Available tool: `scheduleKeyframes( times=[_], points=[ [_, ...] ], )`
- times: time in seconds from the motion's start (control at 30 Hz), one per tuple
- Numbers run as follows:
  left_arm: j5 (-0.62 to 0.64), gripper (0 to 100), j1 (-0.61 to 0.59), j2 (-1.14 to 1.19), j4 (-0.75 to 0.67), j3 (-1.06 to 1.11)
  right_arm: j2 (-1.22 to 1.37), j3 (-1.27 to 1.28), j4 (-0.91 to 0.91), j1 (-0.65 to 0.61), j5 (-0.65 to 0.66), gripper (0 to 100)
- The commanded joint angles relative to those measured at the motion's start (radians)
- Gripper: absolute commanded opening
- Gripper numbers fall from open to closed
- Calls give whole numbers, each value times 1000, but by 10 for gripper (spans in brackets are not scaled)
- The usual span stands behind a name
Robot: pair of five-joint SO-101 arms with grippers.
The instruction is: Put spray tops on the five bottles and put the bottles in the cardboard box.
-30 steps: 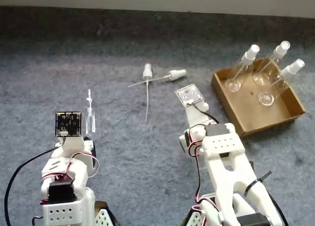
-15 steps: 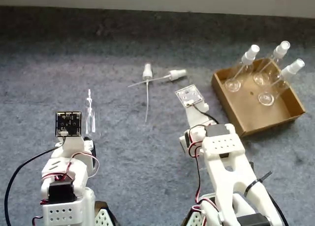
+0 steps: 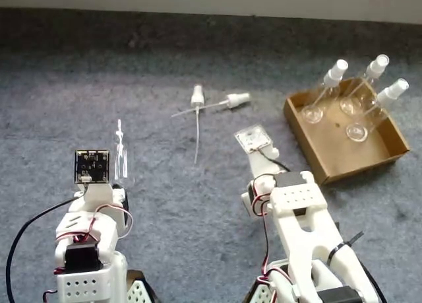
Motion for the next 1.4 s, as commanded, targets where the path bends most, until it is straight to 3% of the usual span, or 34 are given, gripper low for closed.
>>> scheduleKeyframes(
  times=[0.0,0.37,0.57,0.97,1.23,1.37],
  points=[
    [-6,5,15,-7,-3,-7,-30,-59,22,8,72,325],
    [-6,5,15,-7,-3,-7,-27,-334,268,-12,69,325],
    [-6,5,15,-7,-3,-7,-13,-354,269,-12,68,325],
    [-6,5,15,-7,-3,-7,412,-532,268,-12,14,325],
    [-6,5,15,-7,-3,-7,487,-539,263,-12,14,325],
    [-6,5,15,-7,-3,-7,492,-532,177,-10,12,325]
  ],
)
